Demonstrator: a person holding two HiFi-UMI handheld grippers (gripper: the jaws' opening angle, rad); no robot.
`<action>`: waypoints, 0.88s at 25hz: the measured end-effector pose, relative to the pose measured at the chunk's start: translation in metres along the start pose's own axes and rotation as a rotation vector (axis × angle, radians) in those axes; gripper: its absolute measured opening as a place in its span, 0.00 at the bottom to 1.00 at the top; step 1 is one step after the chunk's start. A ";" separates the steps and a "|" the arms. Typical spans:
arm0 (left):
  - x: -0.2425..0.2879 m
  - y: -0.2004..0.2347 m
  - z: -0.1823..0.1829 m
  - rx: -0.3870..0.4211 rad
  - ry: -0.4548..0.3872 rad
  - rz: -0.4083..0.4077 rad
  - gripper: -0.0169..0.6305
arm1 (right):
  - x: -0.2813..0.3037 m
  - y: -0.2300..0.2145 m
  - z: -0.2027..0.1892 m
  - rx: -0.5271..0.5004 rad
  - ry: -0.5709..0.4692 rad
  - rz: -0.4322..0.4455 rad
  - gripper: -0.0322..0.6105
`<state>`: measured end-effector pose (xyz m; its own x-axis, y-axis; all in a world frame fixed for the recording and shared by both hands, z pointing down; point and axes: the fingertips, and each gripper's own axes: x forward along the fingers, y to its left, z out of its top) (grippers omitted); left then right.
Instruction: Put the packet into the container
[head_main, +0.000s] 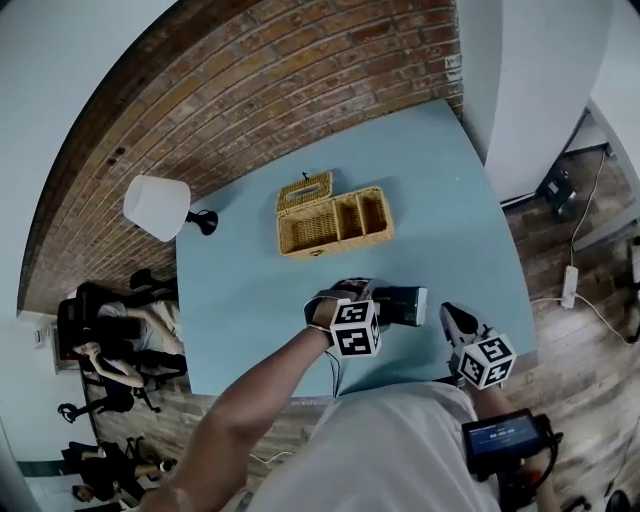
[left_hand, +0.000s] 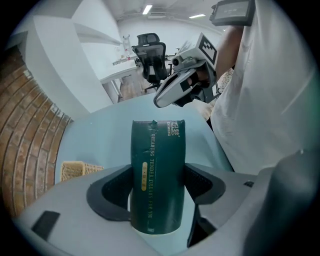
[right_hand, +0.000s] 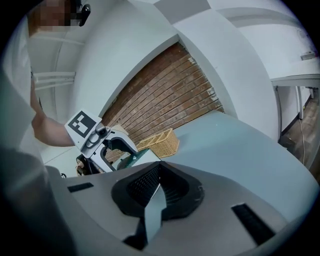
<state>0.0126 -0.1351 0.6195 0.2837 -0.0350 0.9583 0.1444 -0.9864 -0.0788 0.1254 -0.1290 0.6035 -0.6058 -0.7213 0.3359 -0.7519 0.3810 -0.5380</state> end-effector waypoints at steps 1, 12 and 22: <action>-0.003 0.000 -0.005 -0.022 0.001 0.011 0.55 | 0.004 0.003 0.001 -0.007 0.007 0.015 0.06; -0.034 -0.008 -0.061 -0.223 0.006 0.098 0.55 | 0.041 0.036 0.001 -0.066 0.066 0.134 0.06; -0.061 0.002 -0.114 -0.315 -0.011 0.155 0.55 | 0.066 0.072 -0.012 -0.072 0.087 0.153 0.06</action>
<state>-0.1127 -0.1532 0.5919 0.2901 -0.1885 0.9383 -0.2005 -0.9706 -0.1330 0.0279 -0.1424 0.5959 -0.7323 -0.6001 0.3219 -0.6641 0.5249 -0.5324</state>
